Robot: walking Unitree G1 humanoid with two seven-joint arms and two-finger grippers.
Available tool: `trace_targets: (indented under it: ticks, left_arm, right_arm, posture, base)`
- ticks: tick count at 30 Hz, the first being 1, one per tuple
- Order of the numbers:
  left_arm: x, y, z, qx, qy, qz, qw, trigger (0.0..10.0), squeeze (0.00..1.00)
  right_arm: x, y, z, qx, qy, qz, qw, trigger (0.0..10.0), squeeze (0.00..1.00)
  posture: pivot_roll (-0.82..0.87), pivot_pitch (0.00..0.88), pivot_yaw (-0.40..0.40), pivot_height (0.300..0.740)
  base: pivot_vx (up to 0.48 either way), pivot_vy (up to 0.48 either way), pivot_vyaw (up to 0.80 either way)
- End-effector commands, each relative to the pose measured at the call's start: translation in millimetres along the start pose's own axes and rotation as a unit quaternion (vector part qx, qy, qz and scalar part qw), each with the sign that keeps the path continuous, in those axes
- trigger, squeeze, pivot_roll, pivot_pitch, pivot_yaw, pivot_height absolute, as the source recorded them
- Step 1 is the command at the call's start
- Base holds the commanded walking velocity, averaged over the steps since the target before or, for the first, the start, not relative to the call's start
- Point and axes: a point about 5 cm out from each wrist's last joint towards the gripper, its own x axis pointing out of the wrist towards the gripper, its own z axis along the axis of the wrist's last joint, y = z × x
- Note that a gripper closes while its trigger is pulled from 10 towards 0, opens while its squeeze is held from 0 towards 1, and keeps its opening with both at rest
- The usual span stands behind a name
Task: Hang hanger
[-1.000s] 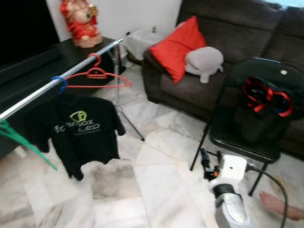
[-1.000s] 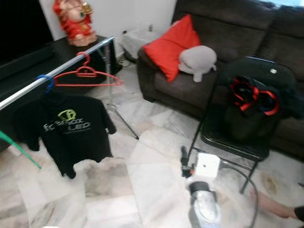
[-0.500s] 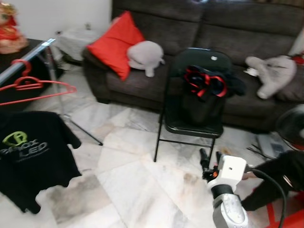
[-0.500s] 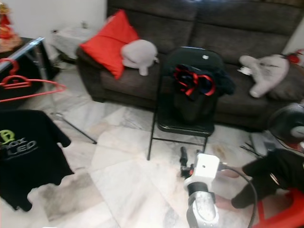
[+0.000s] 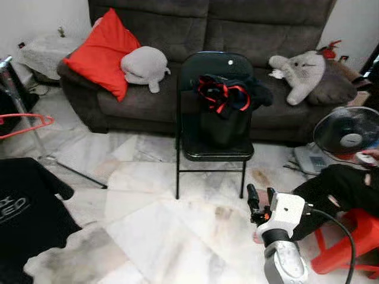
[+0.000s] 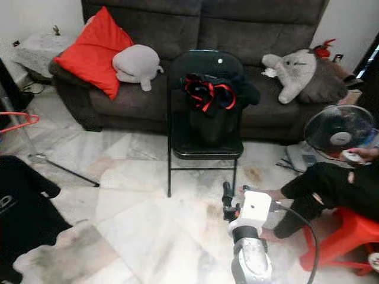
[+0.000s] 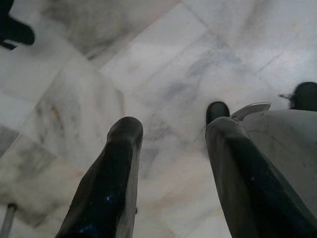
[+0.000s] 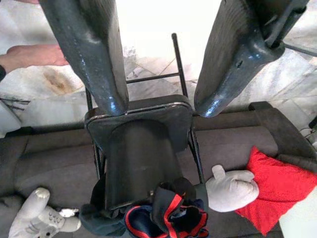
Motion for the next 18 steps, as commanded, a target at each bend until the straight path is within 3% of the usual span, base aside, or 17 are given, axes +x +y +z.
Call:
trace_targets:
  ticks: [1,18]
  left_arm:
    - [-0.3,-2.4,-2.9,-0.006,0.007,-0.003,1.000,10.0,0.00]
    - [3.6,-12.9,5.5,-0.003,0.006,-0.011,1.000,10.0,0.00]
  right_arm:
    - [0.3,-1.6,2.5,-0.003,-0.008,-0.004,1.000,10.0,0.00]
    - [1.4,-1.3,3.9,-0.007,-0.011,-0.008,1.000,10.0,0.00]
  posture:
    - [-0.04,0.118,0.002,0.740]
    - [-0.05,0.116,0.006,0.740]
  base:
    - [0.251,0.000,0.00]
    - [0.283,0.000,0.00]
